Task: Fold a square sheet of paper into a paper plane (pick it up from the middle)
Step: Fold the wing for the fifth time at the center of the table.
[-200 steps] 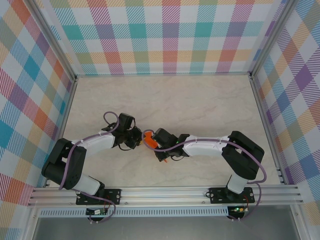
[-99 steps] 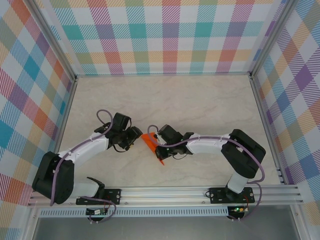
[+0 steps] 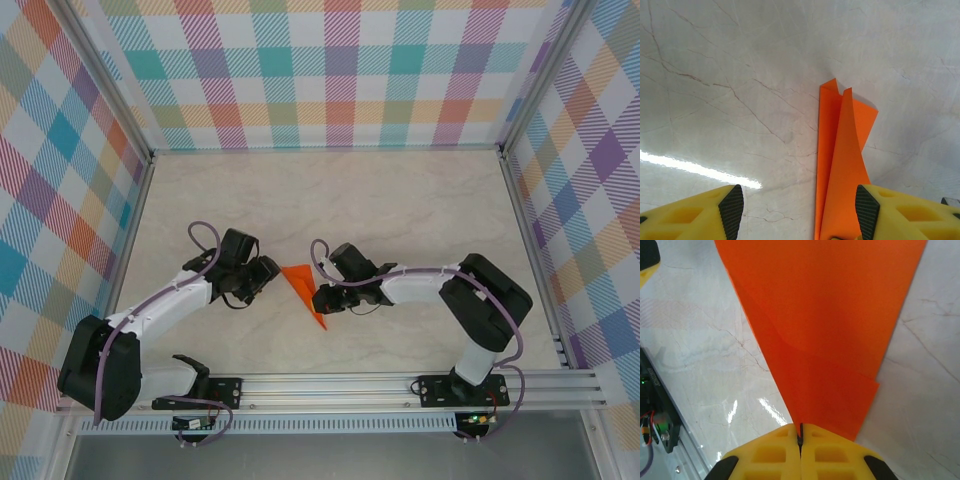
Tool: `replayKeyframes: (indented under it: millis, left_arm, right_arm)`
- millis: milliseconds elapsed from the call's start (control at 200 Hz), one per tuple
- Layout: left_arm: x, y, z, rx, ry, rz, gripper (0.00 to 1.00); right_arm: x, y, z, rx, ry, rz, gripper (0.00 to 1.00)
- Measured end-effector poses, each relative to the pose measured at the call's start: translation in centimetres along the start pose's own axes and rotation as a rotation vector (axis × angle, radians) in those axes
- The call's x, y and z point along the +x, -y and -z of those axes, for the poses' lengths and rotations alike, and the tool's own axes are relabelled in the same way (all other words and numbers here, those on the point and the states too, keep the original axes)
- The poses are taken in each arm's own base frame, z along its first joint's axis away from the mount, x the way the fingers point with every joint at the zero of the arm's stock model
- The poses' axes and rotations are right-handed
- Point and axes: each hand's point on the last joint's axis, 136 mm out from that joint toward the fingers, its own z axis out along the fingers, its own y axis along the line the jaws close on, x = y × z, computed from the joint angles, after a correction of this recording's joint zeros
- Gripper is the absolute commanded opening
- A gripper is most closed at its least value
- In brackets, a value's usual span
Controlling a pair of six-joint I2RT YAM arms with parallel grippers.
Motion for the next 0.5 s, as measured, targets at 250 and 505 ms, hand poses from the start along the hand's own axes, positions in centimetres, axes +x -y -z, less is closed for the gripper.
replayKeyframes:
  millis: [250, 505]
  left_arm:
    - [0.6, -1.0, -0.4, -0.019, -0.02, -0.005, 0.63]
    - [0.8, -1.1, -0.5, -0.018, -0.03, -0.011, 0.62]
  right_arm:
    - [0.5, 0.5, -0.9, -0.021, -0.031, -0.038, 0.06]
    - [0.5, 0.7, -1.4, -0.051, -0.049, -0.077, 0.06]
